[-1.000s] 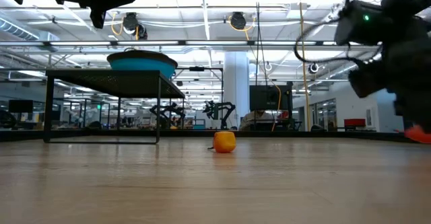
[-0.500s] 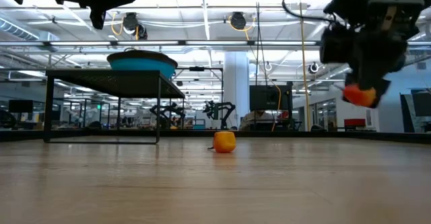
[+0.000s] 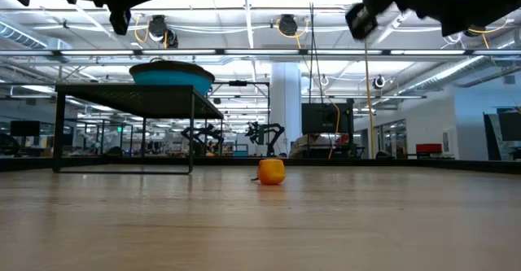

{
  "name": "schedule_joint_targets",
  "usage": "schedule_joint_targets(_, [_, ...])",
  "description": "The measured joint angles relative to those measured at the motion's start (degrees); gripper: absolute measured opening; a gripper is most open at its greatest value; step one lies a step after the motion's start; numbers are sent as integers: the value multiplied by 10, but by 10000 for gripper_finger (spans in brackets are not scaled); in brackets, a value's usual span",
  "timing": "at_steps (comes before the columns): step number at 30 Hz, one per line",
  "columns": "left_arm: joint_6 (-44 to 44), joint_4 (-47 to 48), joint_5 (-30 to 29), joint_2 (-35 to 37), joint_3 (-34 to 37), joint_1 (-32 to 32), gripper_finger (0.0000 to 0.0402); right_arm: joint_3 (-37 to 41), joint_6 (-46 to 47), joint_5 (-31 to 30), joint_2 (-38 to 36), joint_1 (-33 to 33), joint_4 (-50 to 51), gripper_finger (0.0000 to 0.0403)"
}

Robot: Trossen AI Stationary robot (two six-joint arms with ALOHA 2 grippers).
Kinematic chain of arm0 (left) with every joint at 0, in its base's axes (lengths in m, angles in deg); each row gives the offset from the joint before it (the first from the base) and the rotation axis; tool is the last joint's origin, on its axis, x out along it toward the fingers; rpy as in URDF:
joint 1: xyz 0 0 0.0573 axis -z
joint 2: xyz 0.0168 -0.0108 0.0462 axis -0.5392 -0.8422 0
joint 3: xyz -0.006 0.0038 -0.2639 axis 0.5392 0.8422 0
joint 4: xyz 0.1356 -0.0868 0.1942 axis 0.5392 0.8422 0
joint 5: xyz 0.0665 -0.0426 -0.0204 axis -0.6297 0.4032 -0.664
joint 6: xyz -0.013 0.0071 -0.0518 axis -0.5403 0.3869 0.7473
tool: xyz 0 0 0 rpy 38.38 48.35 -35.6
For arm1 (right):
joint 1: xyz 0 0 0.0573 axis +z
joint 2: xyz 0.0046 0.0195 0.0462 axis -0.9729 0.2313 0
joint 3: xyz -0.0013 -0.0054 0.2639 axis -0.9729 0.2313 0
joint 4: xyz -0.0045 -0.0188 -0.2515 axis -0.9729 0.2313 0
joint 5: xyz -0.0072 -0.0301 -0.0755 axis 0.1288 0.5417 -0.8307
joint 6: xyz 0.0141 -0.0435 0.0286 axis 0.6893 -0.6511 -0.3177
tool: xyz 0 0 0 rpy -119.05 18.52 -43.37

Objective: Pick & Place Fruit
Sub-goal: Put the pear into the blue strainer bowl on the shelf

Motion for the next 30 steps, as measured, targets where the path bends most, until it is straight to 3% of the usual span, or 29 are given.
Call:
schedule_joint_targets(6, [-3,0,11,0,0,0,19,0,-114,0,0,0,-161,100])
schedule_joint_targets(13, [-5,0,11,0,0,0,19,0,-257,0,0,0,-262,100])
schedule_joint_targets(21, [-5,0,11,0,0,0,19,0,-382,0,0,0,-312,100])
schedule_joint_targets(30, [-24,0,11,0,0,0,19,0,-418,0,0,0,-322,100])
